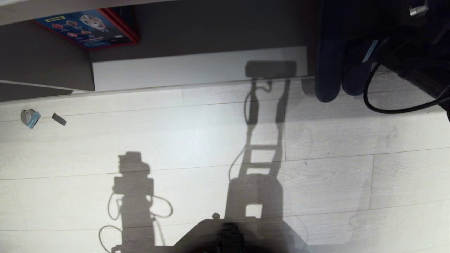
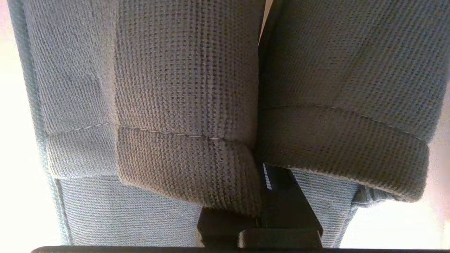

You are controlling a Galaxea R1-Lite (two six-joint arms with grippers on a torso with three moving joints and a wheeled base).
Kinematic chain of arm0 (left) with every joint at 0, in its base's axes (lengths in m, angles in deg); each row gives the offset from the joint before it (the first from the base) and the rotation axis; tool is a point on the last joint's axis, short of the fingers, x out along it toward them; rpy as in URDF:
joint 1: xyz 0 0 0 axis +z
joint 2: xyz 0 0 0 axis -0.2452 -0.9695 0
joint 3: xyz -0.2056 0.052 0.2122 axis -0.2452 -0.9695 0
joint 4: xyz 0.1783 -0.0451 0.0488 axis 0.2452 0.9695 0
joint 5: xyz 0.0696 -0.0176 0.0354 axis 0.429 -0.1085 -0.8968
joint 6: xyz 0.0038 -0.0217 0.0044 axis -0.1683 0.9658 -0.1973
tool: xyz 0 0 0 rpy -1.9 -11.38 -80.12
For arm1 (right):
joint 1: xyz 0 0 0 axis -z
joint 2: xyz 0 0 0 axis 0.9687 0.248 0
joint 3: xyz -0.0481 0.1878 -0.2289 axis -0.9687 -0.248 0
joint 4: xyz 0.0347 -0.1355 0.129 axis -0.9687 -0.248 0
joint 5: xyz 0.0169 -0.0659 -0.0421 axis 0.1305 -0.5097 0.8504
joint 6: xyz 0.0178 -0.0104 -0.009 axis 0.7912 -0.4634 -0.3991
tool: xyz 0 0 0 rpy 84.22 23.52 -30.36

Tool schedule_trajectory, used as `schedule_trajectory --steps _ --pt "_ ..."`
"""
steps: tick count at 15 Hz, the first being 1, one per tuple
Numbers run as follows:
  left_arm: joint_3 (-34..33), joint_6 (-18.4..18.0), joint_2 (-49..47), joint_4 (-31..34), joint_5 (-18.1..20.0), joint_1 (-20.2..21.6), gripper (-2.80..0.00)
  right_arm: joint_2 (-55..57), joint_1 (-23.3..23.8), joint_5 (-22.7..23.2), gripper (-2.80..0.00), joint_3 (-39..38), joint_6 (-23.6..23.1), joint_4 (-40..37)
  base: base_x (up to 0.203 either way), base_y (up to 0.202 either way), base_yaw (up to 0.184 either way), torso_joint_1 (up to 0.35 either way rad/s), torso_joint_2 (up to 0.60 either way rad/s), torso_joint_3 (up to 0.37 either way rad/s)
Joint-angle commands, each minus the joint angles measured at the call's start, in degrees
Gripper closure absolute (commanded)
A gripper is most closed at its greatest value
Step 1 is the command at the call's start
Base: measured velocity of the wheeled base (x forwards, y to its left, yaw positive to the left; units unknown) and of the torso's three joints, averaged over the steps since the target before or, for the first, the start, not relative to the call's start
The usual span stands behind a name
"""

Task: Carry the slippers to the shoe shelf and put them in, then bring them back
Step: Place the slippers into the shoe cabinet

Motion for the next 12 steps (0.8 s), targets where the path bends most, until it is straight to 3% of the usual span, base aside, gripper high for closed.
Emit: schedule_trajectory --steps 1,6,12 --pt "0.0 0.0 -0.05 -0.02 0.07 0.0 0.0 3.31 0.38 0.46 0.0 5.57 -0.11 -1.83 0.0 0.0 0.0 0.0 0.0 0.0" --pt "0.0 0.0 -0.05 -0.02 -0.02 0.0 0.0 9.28 1.0 1.81 0.0 20.22 -1.59 -8.99 0.0 0.0 0.0 0.0 0.0 0.0" --pt "0.0 0.09 -0.05 -0.02 -0.02 0.0 0.0 13.1 0.59 1.92 0.0 25.18 -3.83 -10.8 0.0 0.0 0.0 0.0 0.0 0.0"
